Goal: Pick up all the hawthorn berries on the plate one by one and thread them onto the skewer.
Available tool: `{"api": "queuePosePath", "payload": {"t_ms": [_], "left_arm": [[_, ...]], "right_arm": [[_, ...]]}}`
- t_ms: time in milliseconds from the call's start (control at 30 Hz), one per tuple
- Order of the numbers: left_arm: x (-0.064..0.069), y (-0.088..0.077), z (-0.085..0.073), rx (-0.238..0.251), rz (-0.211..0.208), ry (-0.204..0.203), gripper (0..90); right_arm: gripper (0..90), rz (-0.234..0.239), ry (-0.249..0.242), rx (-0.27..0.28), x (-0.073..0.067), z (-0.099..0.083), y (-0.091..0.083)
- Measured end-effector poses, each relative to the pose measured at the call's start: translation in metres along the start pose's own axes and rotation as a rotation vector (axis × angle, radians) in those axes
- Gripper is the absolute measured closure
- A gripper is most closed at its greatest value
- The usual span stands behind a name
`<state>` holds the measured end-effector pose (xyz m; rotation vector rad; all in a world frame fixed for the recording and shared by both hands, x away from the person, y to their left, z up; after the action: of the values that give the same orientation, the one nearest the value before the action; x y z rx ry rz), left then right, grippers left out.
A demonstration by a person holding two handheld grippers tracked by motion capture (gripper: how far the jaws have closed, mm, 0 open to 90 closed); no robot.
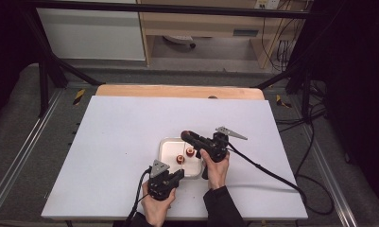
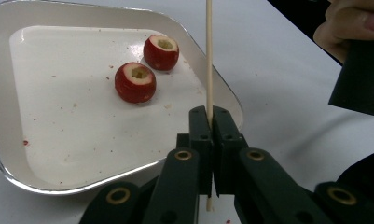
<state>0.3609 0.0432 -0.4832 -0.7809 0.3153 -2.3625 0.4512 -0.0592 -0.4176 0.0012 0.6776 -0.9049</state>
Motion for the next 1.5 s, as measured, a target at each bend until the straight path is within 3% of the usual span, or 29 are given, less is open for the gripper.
{"api": "queuePosePath", "payload": {"t_ms": [267,500,700,867,1067,1167,1333,1500], "left_arm": [[0.001,0.004,0.0,0.01,-0.002,0.008,88.2],[0.003,0.005,0.001,0.038,-0.01,-0.017,88.2],[0.001,0.005,0.003,0.036,-0.022,-0.036,88.3],[0.002,0.006,0.003,0.038,-0.019,-0.03,88.3],[0.004,0.001,0.005,0.082,-0.008,-0.022,88.4],[0.007,0.002,0.004,0.087,0.0,-0.013,88.4],[0.004,-0.001,0.011,0.108,0.008,-0.046,88.4],[0.001,-0.001,0.018,0.11,0.01,-0.048,88.4]], "right_arm": [[61.9,0.006,-0.001,-0.014,-0.001,-0.001,-0.002],[62.0,0.017,0.026,-0.042,-0.003,-0.003,-0.003],[62.1,0.014,0.008,-0.053,-0.004,-0.006,-0.004],[62.3,0.005,-0.004,-0.052,-0.004,-0.006,-0.006],[62.5,0.021,0.035,-0.051,-0.003,-0.004,-0.006],[62.5,0.028,0.089,-0.061,-0.004,-0.006,-0.004],[62.5,0.024,0.097,-0.094,-0.004,-0.015,-0.002],[62.5,0.03,0.093,-0.101,-0.006,-0.022,-0.002]]}}
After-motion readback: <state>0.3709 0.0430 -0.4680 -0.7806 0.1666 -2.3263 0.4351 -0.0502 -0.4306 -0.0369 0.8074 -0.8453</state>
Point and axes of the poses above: each handheld gripper's, and its own axes: y roughly forward along the jaws, z roughly out of its top, x roughly to its right, the point moved 7 cm from there along y, roughly forward along the jaws, and after that the axes turned 14 degrees about -z, right-handed, at the moved point
